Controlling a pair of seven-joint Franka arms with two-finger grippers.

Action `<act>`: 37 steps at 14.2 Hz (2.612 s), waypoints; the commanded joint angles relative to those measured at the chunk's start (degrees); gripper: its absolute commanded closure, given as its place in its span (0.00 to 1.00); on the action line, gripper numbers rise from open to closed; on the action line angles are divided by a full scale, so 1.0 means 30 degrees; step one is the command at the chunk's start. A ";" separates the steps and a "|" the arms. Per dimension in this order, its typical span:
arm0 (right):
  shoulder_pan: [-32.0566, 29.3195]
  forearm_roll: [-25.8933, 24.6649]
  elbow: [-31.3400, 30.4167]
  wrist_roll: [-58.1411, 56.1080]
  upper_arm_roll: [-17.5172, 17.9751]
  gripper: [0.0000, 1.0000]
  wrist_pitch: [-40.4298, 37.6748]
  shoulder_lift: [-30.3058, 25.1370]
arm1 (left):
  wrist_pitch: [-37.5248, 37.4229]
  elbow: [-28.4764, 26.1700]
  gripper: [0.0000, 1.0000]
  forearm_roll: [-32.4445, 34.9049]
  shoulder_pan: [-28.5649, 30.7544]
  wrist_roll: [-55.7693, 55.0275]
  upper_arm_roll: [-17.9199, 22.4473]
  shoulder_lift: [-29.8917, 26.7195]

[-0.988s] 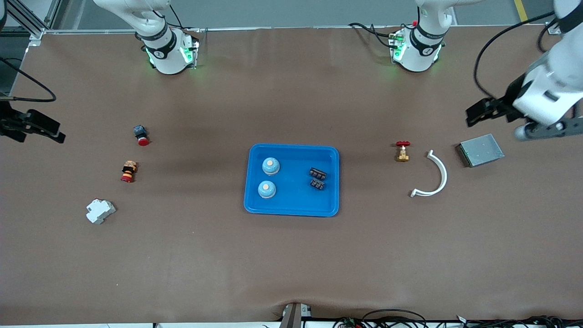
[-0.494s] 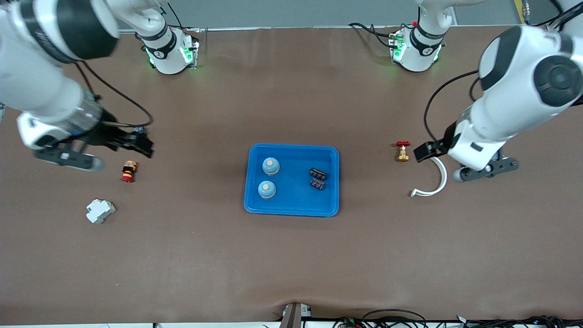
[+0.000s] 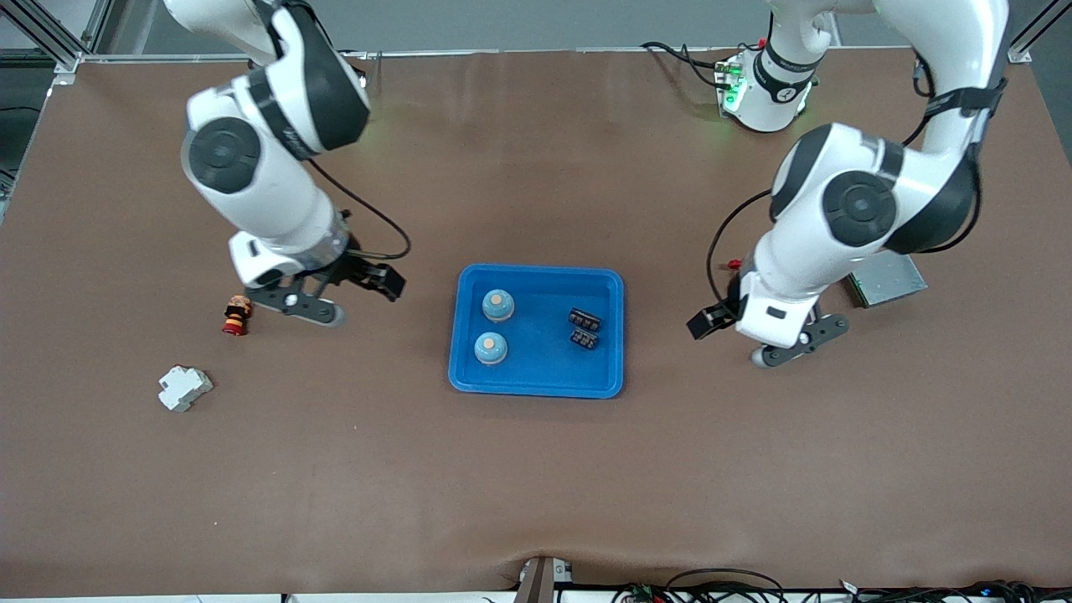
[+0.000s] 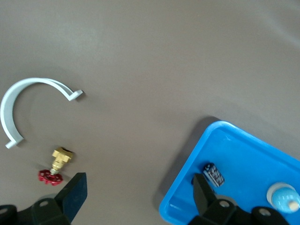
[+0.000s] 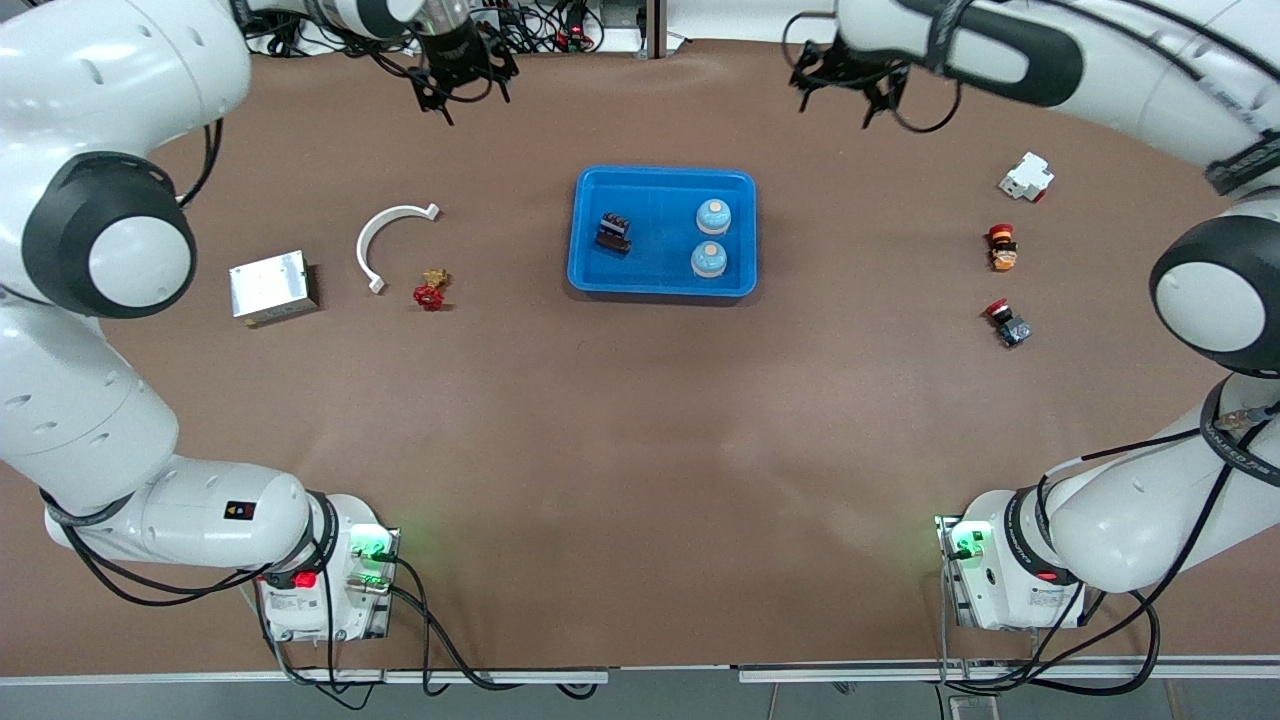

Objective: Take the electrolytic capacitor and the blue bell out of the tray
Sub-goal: 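Grasp a blue bell with the right gripper while the left gripper lowers, then lift the bell out with the right gripper while the left gripper grasps a capacitor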

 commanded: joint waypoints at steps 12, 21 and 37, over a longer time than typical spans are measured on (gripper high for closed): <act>0.4949 -0.0261 -0.2690 0.5865 -0.0355 0.00 1.0567 0.5909 | 0.1417 0.0425 0.01 0.2131 -0.1710 -0.4122 -0.0058 0.1885; 0.4980 -0.1257 -0.2281 0.5926 -0.0414 0.00 1.0631 0.7202 | 0.1155 0.0395 0.11 0.2131 -0.1504 -0.3798 -0.0029 0.1681; 0.5011 -0.0906 0.0028 0.6395 -0.0268 1.00 0.8971 0.7701 | 0.1533 0.0570 0.48 0.2073 -0.2205 -0.4150 -0.0058 0.2527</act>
